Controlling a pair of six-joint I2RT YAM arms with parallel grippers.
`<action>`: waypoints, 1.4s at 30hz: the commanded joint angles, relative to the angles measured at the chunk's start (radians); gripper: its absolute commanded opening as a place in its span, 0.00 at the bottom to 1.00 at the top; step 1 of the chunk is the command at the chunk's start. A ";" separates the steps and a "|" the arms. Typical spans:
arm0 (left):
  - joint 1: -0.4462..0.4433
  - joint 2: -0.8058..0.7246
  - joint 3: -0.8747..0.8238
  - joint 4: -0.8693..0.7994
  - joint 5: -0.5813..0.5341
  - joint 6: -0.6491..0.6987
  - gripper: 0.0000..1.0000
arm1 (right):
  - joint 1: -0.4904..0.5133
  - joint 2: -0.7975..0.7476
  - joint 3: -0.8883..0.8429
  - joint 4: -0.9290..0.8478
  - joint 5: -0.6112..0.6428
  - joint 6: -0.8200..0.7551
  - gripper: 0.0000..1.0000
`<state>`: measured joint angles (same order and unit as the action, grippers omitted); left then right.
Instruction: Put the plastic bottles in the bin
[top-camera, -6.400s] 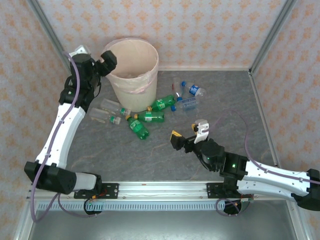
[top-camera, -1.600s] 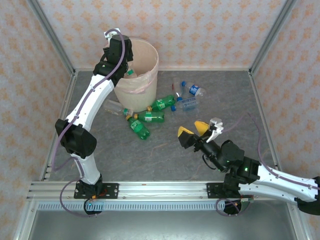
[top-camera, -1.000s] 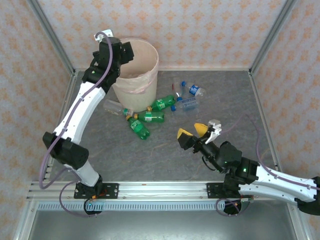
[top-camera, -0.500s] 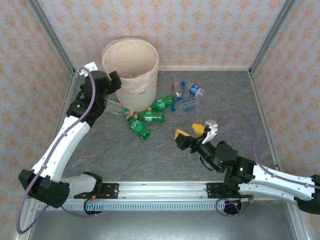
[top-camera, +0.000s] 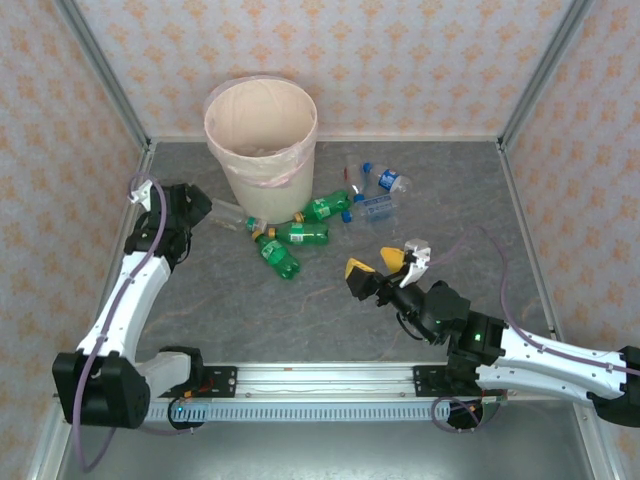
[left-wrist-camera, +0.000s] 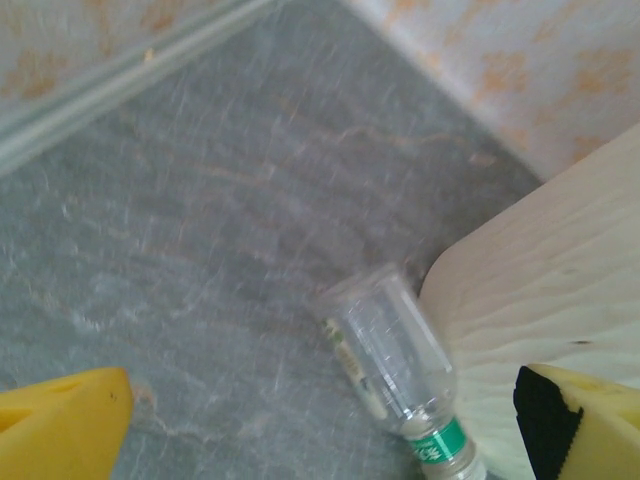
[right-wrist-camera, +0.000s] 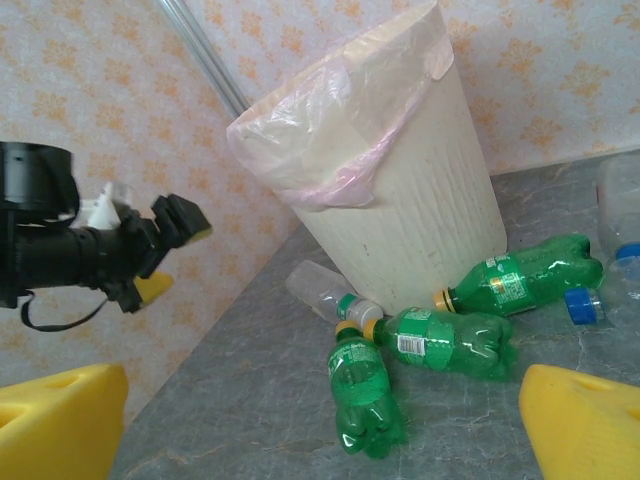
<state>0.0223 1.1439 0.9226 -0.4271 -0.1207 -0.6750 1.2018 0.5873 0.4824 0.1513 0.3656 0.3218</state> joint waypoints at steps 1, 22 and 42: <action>0.023 0.051 -0.019 0.035 0.107 -0.072 0.99 | 0.004 -0.012 0.002 0.006 -0.002 -0.001 1.00; 0.067 0.515 0.166 0.194 0.342 -0.281 0.91 | 0.004 -0.039 -0.008 -0.013 0.007 0.008 1.00; 0.080 0.716 0.258 0.173 0.349 -0.296 0.92 | 0.004 -0.012 -0.011 0.004 -0.014 0.002 1.00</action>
<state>0.0944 1.8427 1.1801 -0.2527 0.2100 -0.9611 1.2018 0.5747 0.4786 0.1478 0.3645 0.3218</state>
